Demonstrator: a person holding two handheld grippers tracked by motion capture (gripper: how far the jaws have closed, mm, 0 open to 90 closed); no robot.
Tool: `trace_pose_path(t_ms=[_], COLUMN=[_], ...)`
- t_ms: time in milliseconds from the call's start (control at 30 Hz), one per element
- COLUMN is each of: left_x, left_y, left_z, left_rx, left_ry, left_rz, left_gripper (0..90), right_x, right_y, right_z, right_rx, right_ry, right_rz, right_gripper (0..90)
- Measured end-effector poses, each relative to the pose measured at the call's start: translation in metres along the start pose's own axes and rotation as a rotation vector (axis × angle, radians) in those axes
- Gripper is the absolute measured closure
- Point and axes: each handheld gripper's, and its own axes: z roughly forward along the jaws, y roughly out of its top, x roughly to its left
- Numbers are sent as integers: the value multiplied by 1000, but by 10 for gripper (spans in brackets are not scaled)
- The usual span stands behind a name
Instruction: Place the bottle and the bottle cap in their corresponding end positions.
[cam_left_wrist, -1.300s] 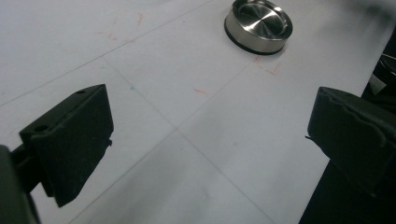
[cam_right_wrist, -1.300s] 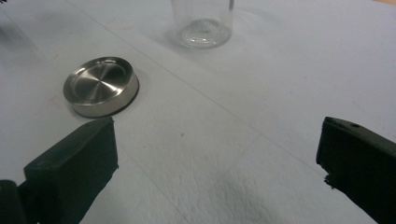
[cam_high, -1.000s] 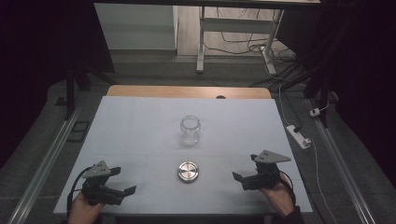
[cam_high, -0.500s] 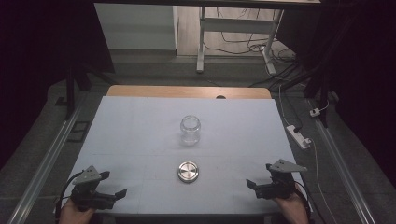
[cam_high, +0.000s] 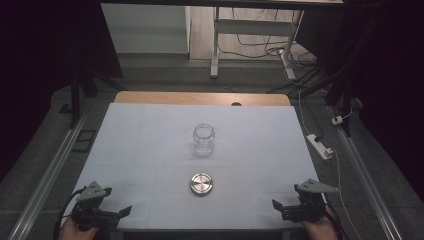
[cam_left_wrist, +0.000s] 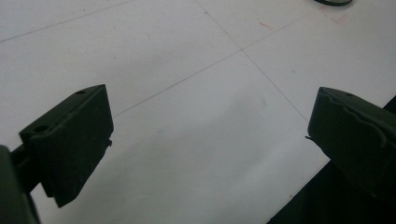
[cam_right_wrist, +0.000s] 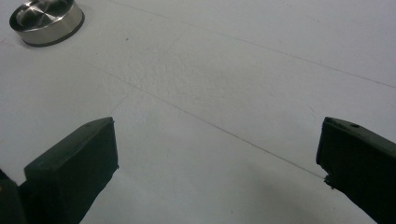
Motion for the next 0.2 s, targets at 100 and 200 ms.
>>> trace_pose_path(t_ms=[100, 200], left_x=[0, 1], left_y=[0, 1], left_z=[0, 1], left_rx=[0, 3], left_ry=[-1, -2], left_rz=[-3, -5], left_gripper=[9, 5], right_x=[-1, 0], right_y=[-1, -1], right_z=[-1, 0], right_rx=[9, 18], right_ry=[-4, -8], right_rz=[10, 4], right_gripper=[0, 0])
